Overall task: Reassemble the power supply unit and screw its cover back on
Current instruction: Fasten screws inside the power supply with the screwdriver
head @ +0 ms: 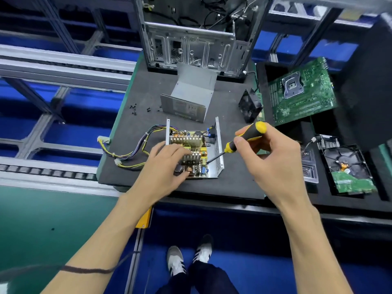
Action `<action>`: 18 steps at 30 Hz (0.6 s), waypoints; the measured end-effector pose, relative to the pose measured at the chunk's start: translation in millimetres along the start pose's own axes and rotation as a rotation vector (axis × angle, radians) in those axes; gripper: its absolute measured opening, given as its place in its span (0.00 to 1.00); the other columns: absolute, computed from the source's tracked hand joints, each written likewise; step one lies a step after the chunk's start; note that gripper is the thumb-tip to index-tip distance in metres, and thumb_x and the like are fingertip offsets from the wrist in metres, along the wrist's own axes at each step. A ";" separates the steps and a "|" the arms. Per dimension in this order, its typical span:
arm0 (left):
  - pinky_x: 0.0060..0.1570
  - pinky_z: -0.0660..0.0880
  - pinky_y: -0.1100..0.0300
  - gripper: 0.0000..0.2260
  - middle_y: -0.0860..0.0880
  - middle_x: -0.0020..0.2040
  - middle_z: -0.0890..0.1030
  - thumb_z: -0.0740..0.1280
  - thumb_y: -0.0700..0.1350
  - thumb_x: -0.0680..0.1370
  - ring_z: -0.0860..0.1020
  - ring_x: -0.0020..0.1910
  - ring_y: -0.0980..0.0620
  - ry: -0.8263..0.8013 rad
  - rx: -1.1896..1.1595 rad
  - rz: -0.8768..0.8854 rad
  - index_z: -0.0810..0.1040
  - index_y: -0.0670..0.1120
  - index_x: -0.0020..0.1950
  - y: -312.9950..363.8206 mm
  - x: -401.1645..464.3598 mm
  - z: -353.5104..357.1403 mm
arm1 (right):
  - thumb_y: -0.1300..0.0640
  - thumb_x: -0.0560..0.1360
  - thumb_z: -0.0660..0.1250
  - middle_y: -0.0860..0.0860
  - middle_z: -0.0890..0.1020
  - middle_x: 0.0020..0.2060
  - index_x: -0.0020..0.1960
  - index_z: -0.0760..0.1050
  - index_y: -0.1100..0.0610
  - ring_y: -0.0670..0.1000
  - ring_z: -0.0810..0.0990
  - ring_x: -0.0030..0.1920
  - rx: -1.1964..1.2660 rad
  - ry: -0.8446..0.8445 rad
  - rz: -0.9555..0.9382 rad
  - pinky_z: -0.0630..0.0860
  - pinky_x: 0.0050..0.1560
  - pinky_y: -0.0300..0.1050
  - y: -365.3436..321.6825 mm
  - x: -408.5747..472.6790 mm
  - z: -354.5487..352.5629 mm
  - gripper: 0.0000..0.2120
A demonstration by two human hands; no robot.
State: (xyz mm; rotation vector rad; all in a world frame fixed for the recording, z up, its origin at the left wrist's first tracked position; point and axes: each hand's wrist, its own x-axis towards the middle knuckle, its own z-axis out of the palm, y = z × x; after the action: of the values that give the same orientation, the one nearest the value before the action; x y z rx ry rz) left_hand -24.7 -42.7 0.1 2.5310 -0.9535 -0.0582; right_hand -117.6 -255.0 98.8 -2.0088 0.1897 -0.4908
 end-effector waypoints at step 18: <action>0.61 0.57 0.59 0.16 0.54 0.56 0.79 0.76 0.43 0.74 0.75 0.59 0.50 0.147 -0.073 -0.056 0.77 0.49 0.60 0.4 1.9 20.6 | 0.60 0.79 0.71 0.54 0.81 0.36 0.47 0.79 0.60 0.55 0.77 0.36 -0.143 -0.065 0.074 0.76 0.40 0.52 48.5 -19.8 30.5 0.04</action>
State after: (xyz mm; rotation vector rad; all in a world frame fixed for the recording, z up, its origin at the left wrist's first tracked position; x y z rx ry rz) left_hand -27.4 -52.0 -18.2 2.4566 -0.8087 0.0747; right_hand -119.1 -246.4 38.9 -2.1459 0.2649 -0.3730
